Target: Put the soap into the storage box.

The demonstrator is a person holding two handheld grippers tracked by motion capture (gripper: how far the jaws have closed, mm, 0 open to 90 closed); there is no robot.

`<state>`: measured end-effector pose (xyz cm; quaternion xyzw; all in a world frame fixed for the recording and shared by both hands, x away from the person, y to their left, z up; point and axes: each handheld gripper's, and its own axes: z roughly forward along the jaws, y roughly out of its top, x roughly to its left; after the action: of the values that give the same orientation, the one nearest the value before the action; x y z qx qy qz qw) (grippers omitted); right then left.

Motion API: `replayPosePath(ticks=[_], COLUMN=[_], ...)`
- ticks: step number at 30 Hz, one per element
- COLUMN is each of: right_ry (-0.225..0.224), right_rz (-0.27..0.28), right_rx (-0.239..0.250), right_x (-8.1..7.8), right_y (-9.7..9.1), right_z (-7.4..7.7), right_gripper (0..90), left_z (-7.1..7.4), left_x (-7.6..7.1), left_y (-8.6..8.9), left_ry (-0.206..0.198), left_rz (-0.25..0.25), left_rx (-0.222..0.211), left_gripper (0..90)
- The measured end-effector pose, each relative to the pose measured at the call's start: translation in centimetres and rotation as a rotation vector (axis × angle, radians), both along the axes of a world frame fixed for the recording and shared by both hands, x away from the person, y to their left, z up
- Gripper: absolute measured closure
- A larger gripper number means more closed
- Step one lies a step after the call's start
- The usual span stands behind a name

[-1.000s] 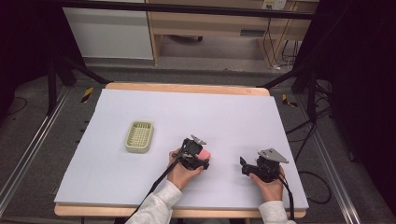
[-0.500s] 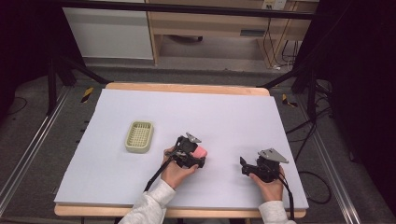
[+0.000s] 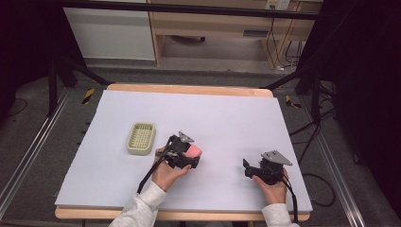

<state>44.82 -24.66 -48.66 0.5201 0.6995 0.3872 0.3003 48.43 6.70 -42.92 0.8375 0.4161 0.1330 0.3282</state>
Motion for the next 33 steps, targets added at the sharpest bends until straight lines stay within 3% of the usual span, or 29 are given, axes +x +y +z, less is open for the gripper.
replayPosePath(ticks=[15,21,33], right_ry=[0.003,0.008,0.009], right_rz=[-0.001,-0.003,0.003], right_rx=[0.002,0.001,-0.006], right_x=[0.0,0.1,0.1], right_y=[0.0,0.0,0.1], right_z=[0.0,0.0,0.0], right_gripper=[10.0,10.0,10.0], left_z=[1.2,1.5,1.9], left_x=[-0.1,0.2,0.9], left_y=[4.3,6.4,8.7], left_ry=[-0.027,-0.031,-0.043], left_rz=[0.049,0.083,0.123], left_rx=[0.003,-0.019,-0.02], left_gripper=[37.2,37.2,37.2])
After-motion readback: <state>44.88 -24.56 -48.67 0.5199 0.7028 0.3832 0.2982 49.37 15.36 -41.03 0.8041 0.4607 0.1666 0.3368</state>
